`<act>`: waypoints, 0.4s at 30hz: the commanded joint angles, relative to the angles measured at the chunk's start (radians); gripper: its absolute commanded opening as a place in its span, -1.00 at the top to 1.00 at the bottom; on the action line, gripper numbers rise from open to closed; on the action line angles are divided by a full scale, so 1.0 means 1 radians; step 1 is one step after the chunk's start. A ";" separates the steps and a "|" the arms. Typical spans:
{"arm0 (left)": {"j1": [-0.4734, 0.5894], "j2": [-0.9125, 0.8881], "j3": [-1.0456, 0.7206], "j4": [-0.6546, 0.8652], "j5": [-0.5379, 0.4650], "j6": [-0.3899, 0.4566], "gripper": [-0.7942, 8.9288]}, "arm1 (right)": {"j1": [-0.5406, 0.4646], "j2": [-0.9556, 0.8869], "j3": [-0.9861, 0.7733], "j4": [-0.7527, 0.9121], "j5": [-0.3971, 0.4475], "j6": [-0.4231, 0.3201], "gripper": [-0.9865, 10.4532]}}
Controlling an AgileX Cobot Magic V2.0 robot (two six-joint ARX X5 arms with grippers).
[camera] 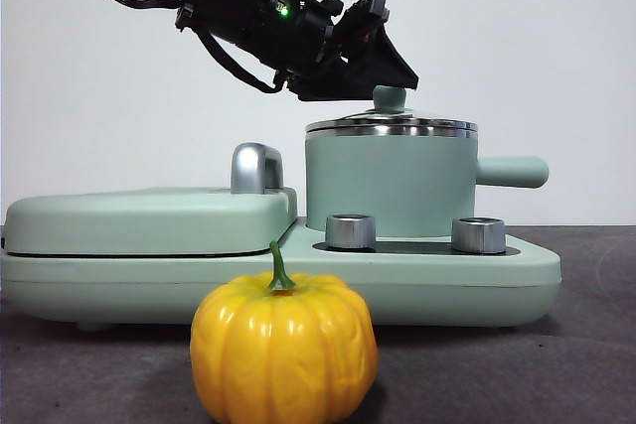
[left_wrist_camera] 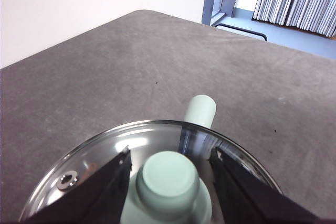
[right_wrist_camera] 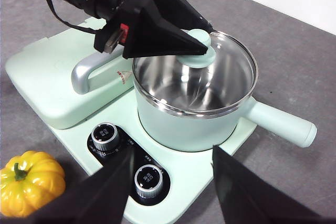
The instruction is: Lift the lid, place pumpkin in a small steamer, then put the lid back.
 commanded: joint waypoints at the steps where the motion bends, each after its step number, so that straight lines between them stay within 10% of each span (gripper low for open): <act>1: -0.010 0.019 0.022 -0.009 -0.005 0.041 0.32 | 0.005 0.004 0.018 0.008 -0.001 0.003 0.41; 12: -0.010 0.019 0.022 -0.037 -0.006 0.058 0.33 | 0.005 0.004 0.018 0.008 -0.001 0.003 0.41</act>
